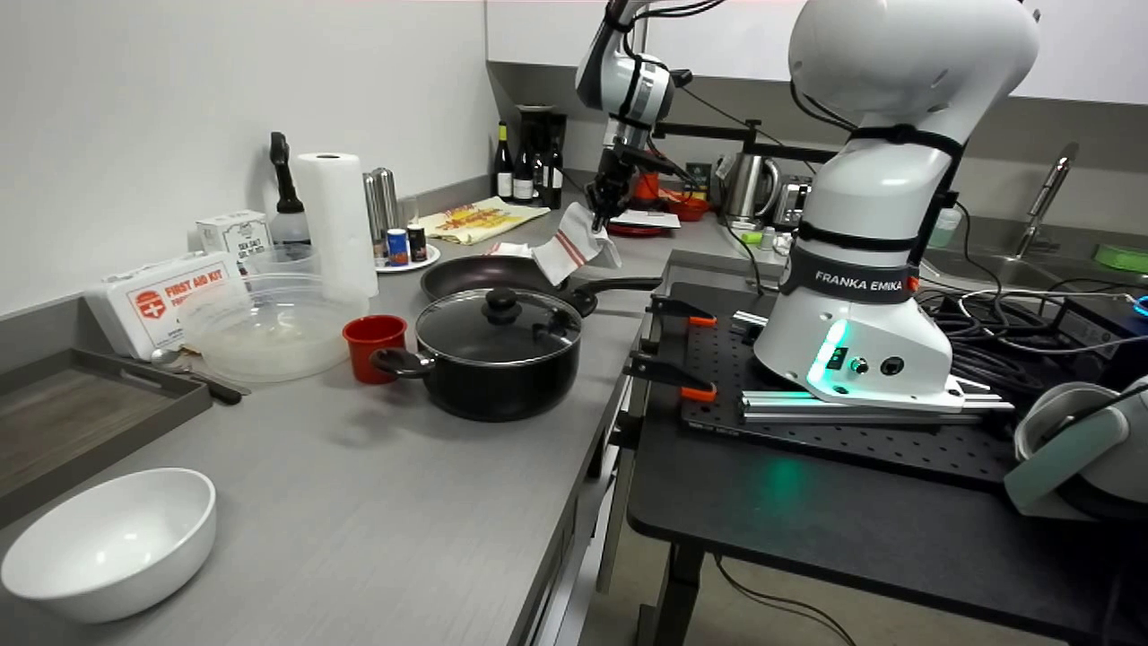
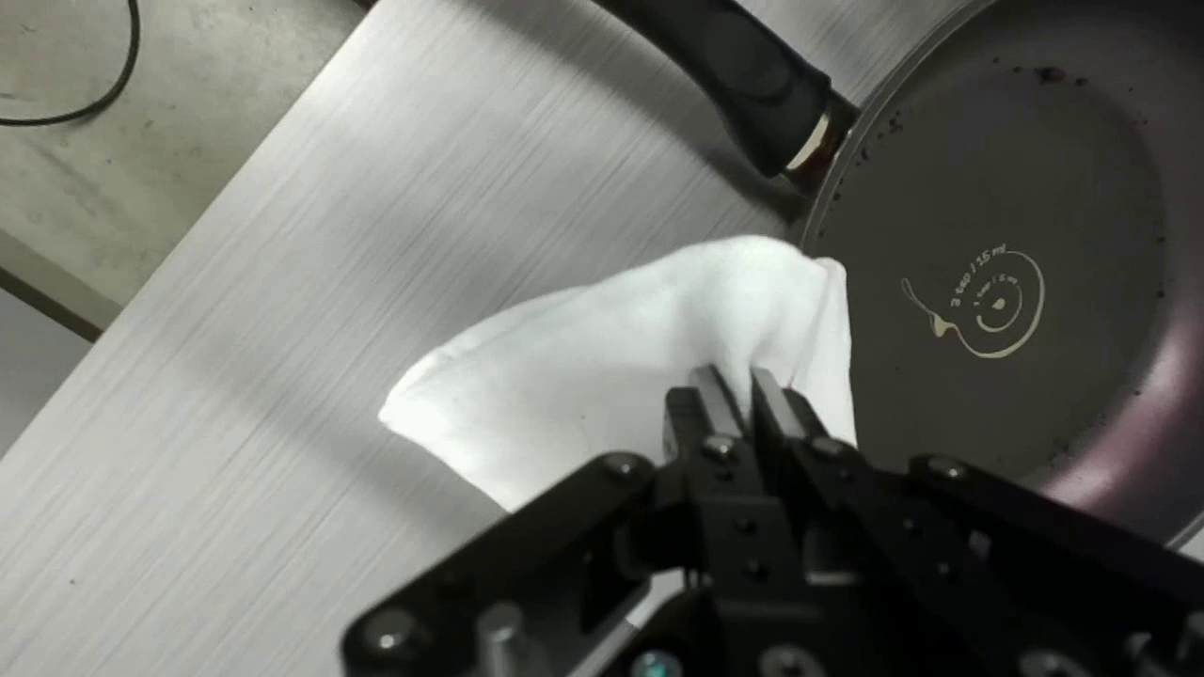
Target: Pick up the cloth and wipe the pan
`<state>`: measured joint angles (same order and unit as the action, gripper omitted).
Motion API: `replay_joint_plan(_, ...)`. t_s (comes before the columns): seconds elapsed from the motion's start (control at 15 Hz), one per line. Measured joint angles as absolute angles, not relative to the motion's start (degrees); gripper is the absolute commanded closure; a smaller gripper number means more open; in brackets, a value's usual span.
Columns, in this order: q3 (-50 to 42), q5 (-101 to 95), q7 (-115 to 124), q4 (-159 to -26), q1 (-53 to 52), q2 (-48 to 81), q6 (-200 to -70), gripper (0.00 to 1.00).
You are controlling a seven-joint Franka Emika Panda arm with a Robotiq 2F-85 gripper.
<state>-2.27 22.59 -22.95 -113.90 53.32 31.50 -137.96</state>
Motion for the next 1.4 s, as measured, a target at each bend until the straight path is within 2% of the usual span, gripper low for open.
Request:
replay_joint_plan(0.67, -3.3, 22.9, -19.3, -97.2, 55.7, 44.5, -125.2, 0.98)
replay_joint_plan(1.4, -3.9, 22.9, -12.4, -83.4, 57.1, 55.2, -118.9, 0.98)
